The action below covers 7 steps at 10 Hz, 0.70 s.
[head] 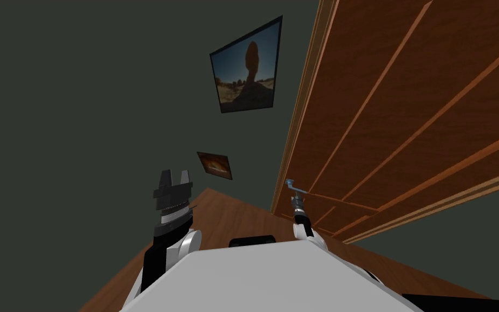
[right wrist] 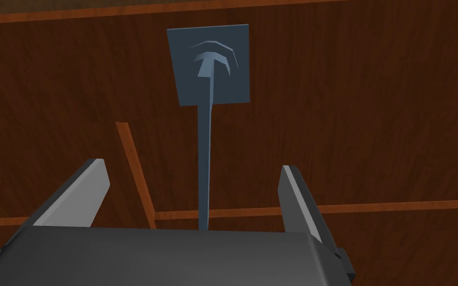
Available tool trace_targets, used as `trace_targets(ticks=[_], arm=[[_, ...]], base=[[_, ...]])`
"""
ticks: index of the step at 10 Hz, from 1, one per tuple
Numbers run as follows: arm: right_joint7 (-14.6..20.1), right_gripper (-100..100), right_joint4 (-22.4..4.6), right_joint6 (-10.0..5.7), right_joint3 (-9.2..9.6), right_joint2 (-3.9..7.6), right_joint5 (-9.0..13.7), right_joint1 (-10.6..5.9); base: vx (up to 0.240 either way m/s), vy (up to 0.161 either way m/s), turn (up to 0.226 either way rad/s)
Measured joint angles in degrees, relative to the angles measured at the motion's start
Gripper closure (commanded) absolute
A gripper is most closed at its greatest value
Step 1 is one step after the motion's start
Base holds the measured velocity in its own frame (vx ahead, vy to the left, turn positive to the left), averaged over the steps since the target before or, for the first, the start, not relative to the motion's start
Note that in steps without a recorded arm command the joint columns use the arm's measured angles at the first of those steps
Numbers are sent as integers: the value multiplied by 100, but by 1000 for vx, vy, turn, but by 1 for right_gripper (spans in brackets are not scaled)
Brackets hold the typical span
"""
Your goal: Pull the door open
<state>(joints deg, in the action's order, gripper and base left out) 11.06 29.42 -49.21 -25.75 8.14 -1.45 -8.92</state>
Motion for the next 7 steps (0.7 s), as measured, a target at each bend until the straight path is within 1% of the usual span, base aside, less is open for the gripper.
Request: trace_targets(ticks=[1,2,3,4,5,6,7], arm=[[90,-100,-242,-113,-34,151,30,-66],[132,-100,-49,-47,-27,121,26,68],[141,-100,91,33,-23,99,22,121],[225,-100,201,67,-30,175,33,246],[310,-100,297,94,-43,227,46,345],[341,-100,162,50,-60,291,60,282],[345,100,141,33,-62,298,61,271]], base=[[120,-16,8],[50,-13,-14],[150,-38,125],[209,-24,129],[134,-3,19],[47,-2,-1],[0,0,0]])
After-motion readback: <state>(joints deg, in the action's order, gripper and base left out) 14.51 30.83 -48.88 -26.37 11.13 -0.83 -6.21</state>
